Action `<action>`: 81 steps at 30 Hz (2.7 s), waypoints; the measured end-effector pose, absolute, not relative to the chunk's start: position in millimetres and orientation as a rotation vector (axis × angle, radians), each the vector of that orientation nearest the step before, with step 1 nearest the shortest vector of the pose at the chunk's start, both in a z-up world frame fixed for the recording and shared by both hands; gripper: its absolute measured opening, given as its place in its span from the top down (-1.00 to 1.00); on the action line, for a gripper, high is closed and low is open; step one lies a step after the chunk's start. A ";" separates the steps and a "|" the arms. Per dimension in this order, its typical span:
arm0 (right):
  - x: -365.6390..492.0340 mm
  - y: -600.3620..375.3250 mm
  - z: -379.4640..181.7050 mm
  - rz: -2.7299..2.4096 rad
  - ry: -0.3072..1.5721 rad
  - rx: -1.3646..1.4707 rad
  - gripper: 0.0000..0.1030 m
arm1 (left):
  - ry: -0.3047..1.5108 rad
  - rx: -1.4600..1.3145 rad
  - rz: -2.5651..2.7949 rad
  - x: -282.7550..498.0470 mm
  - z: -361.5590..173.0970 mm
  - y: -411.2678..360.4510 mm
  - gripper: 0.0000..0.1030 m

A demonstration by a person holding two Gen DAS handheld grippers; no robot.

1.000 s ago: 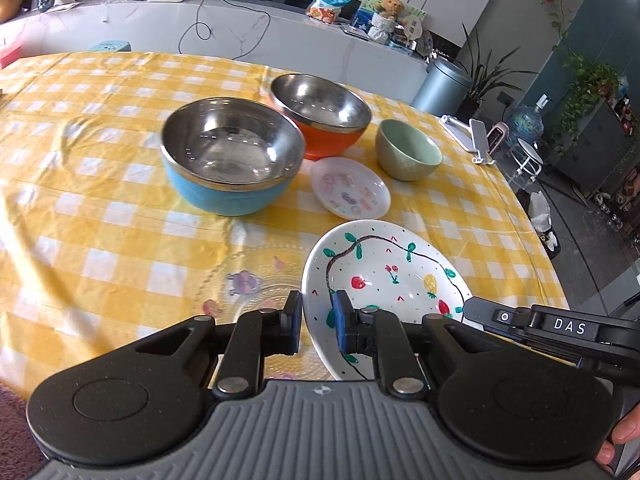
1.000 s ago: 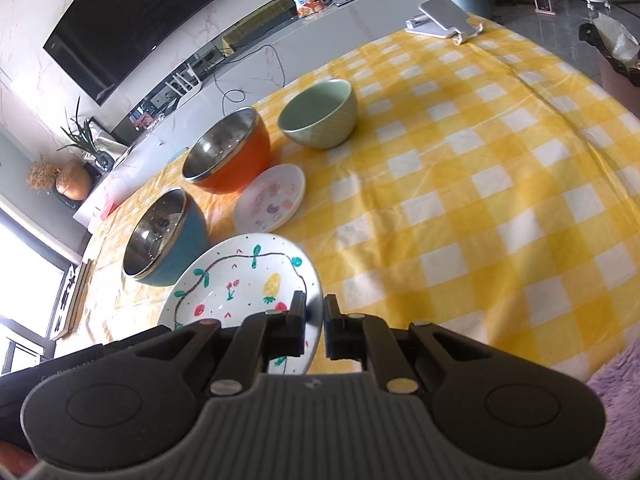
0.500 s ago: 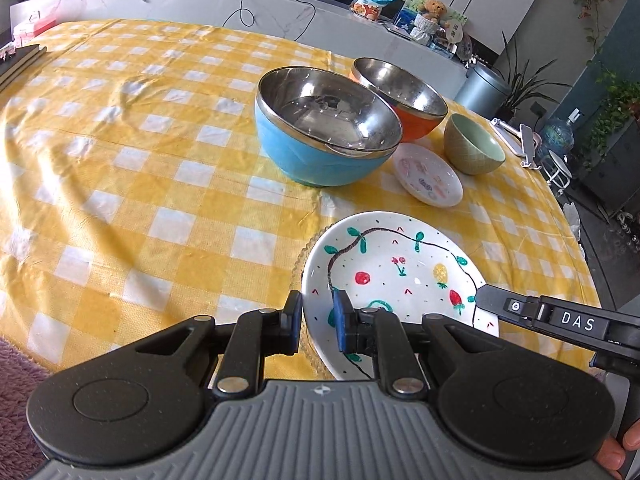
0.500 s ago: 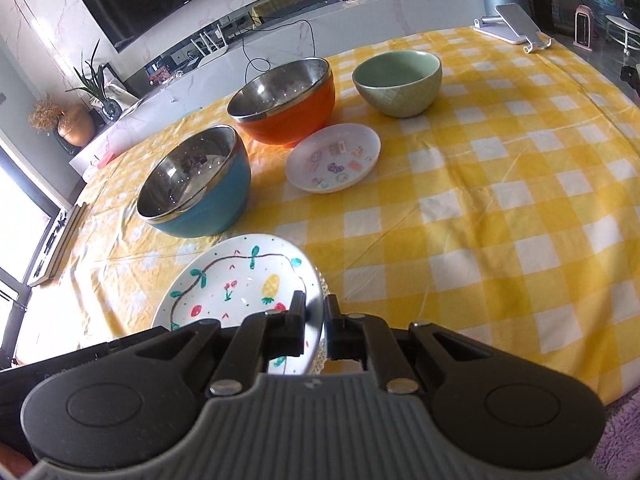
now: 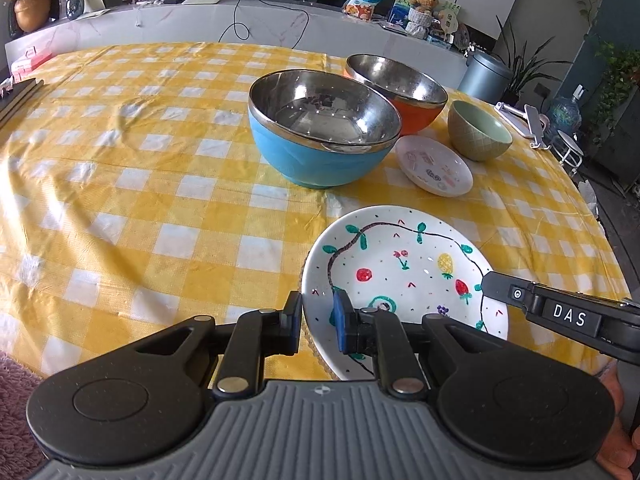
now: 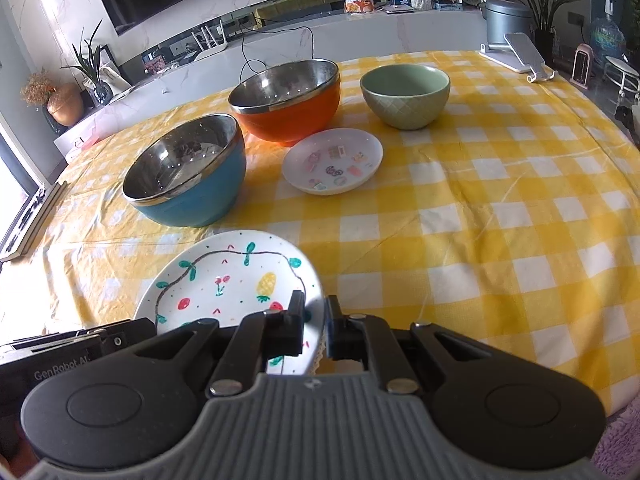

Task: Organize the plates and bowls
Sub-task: 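Carry the white plate with both grippers over the clear glass plate, then lower the white plate onto the glass plate and open both grippers, then move both grippers to the small sticker plate and close on its rim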

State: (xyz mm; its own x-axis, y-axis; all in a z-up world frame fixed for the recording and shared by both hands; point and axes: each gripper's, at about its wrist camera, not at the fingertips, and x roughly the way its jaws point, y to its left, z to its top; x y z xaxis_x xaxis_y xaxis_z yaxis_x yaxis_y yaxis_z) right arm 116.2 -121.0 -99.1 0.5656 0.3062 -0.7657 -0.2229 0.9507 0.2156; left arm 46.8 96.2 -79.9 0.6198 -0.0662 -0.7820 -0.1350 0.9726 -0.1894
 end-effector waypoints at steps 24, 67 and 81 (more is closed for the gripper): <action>102.3 -108.0 -103.9 0.311 0.823 -0.049 0.80 | 0.844 -0.149 0.056 43.3 -75.8 86.1 0.47; 241.2 -175.2 -127.6 0.322 0.827 0.374 0.73 | 0.768 -0.479 0.105 169.5 -93.1 31.2 0.37; 254.6 -166.6 -140.5 0.328 0.848 0.353 0.89 | 0.806 -0.461 0.115 185.6 -107.4 28.7 0.70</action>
